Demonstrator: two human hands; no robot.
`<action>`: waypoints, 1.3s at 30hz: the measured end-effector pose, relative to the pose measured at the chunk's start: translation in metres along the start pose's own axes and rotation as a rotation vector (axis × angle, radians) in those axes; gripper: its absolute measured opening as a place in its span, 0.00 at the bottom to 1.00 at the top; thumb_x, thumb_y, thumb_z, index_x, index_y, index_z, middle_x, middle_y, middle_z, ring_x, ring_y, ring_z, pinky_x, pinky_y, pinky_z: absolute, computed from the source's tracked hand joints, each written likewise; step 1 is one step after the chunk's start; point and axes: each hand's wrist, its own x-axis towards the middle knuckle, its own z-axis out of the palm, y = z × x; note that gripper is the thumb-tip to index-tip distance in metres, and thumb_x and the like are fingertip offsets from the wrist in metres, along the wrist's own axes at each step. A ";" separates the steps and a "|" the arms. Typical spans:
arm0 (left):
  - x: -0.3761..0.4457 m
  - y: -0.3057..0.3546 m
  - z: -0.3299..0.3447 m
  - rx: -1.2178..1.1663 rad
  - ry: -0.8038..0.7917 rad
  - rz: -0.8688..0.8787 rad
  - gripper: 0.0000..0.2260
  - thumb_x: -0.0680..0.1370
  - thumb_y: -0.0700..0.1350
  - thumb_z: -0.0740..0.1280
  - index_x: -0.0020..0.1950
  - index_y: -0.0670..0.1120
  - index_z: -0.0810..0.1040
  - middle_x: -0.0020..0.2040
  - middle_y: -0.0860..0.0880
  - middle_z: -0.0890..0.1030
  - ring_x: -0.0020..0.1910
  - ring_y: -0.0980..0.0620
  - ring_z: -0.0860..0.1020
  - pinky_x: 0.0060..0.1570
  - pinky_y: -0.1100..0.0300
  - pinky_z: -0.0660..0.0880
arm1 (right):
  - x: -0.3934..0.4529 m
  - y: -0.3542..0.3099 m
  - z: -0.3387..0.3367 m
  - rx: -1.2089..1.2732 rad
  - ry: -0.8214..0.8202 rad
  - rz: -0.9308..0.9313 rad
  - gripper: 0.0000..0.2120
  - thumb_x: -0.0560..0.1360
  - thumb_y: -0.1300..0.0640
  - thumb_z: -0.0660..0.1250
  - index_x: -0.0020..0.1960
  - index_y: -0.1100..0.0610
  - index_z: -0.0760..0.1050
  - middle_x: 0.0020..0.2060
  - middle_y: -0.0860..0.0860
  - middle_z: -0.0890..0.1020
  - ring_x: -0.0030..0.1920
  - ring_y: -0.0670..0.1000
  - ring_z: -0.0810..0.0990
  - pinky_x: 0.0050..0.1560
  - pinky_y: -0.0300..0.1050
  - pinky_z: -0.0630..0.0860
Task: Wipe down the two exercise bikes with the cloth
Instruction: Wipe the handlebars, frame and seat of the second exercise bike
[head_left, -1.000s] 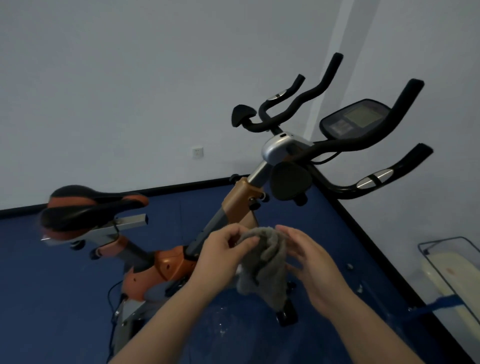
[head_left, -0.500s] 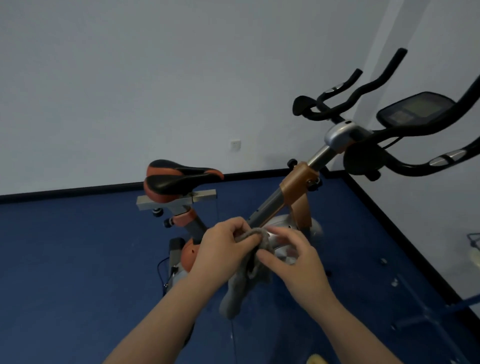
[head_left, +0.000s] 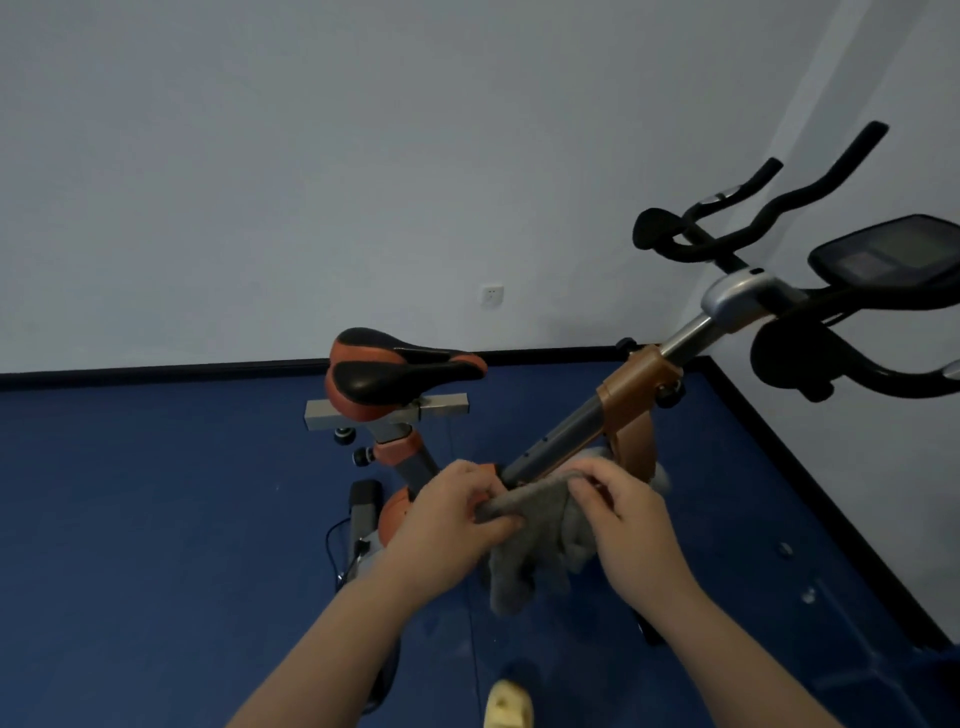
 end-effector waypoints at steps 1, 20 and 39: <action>0.008 -0.005 -0.004 -0.063 -0.047 -0.021 0.10 0.74 0.46 0.72 0.37 0.56 0.74 0.40 0.55 0.77 0.40 0.62 0.76 0.38 0.72 0.70 | 0.008 0.003 0.003 -0.004 -0.009 0.013 0.10 0.81 0.58 0.60 0.47 0.50 0.78 0.39 0.46 0.81 0.43 0.44 0.79 0.45 0.44 0.77; 0.131 -0.041 -0.082 -0.490 -0.056 -0.177 0.08 0.79 0.43 0.66 0.48 0.38 0.76 0.43 0.43 0.77 0.44 0.46 0.77 0.49 0.51 0.75 | 0.179 0.027 0.044 -0.074 0.132 0.011 0.11 0.76 0.58 0.68 0.52 0.42 0.76 0.51 0.40 0.72 0.54 0.44 0.73 0.53 0.38 0.71; 0.131 -0.101 -0.188 -0.733 -0.258 -0.211 0.20 0.72 0.31 0.71 0.62 0.46 0.76 0.47 0.43 0.81 0.41 0.51 0.82 0.37 0.66 0.76 | 0.135 -0.053 0.179 0.283 0.279 0.245 0.10 0.67 0.61 0.78 0.37 0.51 0.78 0.34 0.49 0.83 0.38 0.46 0.83 0.37 0.38 0.78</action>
